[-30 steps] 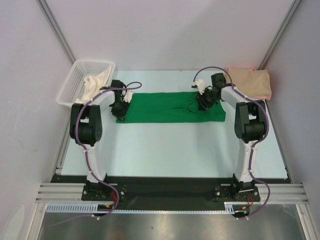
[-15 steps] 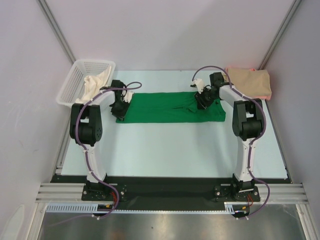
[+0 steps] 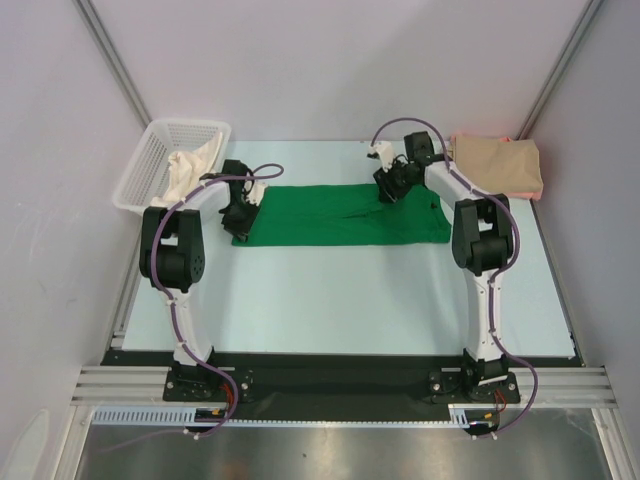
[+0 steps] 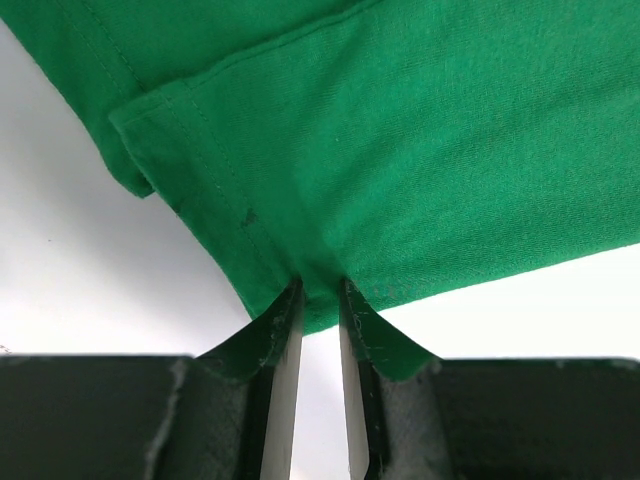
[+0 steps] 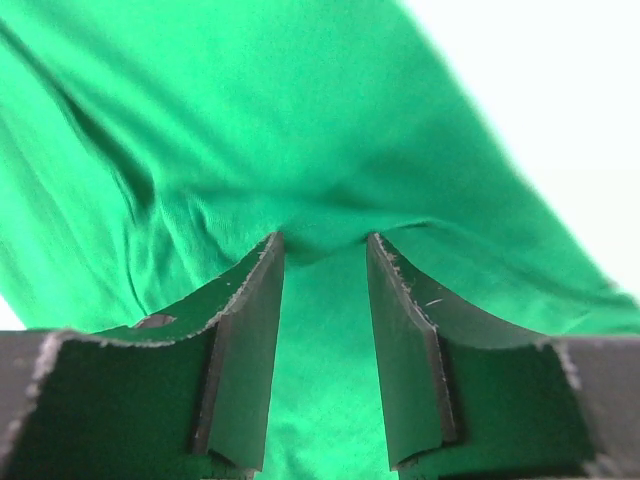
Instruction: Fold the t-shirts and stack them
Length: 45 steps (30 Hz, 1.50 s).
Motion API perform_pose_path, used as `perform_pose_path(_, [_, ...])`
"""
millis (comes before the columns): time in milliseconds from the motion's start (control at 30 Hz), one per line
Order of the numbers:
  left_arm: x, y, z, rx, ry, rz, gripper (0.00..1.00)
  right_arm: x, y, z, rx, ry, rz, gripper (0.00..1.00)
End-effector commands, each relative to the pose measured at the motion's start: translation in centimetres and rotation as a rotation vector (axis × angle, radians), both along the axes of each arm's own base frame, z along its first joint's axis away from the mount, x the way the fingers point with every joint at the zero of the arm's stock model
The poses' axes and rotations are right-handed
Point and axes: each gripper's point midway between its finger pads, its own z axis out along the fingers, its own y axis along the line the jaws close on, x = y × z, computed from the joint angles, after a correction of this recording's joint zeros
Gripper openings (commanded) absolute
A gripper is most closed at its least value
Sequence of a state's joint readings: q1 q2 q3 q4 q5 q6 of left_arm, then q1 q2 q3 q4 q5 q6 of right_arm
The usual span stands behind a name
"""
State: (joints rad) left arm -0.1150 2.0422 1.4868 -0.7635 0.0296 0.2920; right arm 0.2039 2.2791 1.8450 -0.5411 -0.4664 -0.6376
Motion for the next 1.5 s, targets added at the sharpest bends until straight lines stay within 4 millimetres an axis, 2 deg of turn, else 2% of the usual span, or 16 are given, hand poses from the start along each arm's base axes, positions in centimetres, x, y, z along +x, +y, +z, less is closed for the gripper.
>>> perform_pose_path(0, [0.6, 0.6, 0.2, 0.028, -0.017, -0.003, 0.26, 4.2, 2.3, 6.3, 0.112, -0.157, -0.032, 0.44])
perform_pose_path(100, [0.6, 0.6, 0.3, 0.027, -0.019, -0.003, 0.26, 5.6, 3.0, 9.2, 0.155, -0.222, -0.056, 0.44])
perform_pose_path(200, [0.5, 0.5, 0.1, 0.028, -0.013, -0.006, 0.26, 5.8, 3.2, 10.7, 0.167, -0.248, -0.062, 0.45])
perform_pose_path(300, [0.5, 0.6, 0.9, 0.028, -0.028, -0.013, 0.25, 4.5, 2.6, 11.9, 0.156, -0.242, -0.069, 0.45])
perform_pose_path(333, [0.6, 0.6, 1.5, 0.028, -0.043, -0.019, 0.25, 3.5, 2.1, 10.7, 0.142, -0.207, -0.073, 0.45])
perform_pose_path(367, [0.7, 0.6, 2.0, 0.031, -0.062, -0.033, 0.26, 2.7, 1.4, 13.1, 0.149, -0.241, -0.078, 0.45])
perform_pose_path(433, [0.9, 0.4, 3.7, 0.019, -0.115, -0.063, 0.27, 1.0, 0.5, 13.6, 0.152, -0.232, -0.075, 0.45])
perform_pose_path(467, [1.0, 0.3, 4.2, 0.013, -0.127, -0.071, 0.28, -0.7, -0.3, 13.2, 0.141, -0.207, -0.068, 0.45])
perform_pose_path(533, [1.0, 0.1, 5.2, -0.001, -0.146, -0.088, 0.28, -2.3, -0.8, 12.7, 0.118, -0.188, -0.050, 0.45])
perform_pose_path(567, [1.0, -0.2, 5.4, -0.015, -0.150, -0.094, 0.29, -3.5, -1.2, 11.8, 0.107, -0.160, -0.039, 0.44])
perform_pose_path(667, [0.9, -0.4, 5.5, -0.029, -0.147, -0.092, 0.28, -4.8, -1.5, 10.2, 0.093, -0.107, -0.028, 0.42])
perform_pose_path(767, [0.8, -0.5, 5.6, -0.036, -0.149, -0.076, 0.28, -5.2, -0.8, 8.4, 0.097, -0.057, -0.018, 0.41])
perform_pose_path(933, [0.2, -0.9, 5.8, -0.055, -0.144, -0.069, 0.28, -4.9, 1.1, 5.2, 0.069, -0.014, 0.016, 0.41])
perform_pose_path(1033, [-0.4, -0.8, 6.1, -0.049, -0.154, -0.071, 0.28, -4.2, 1.5, 3.4, 0.056, 0.004, 0.011, 0.40])
perform_pose_path(1133, [-1.1, -0.5, 6.3, -0.038, -0.162, -0.069, 0.28, -3.4, 1.8, 2.6, 0.049, 0.007, 0.014, 0.40])
perform_pose_path(1467, [-2.1, 0.2, 5.5, -0.003, -0.143, -0.061, 0.28, 1.2, 4.3, 3.3, 0.057, -0.092, 0.009, 0.41])
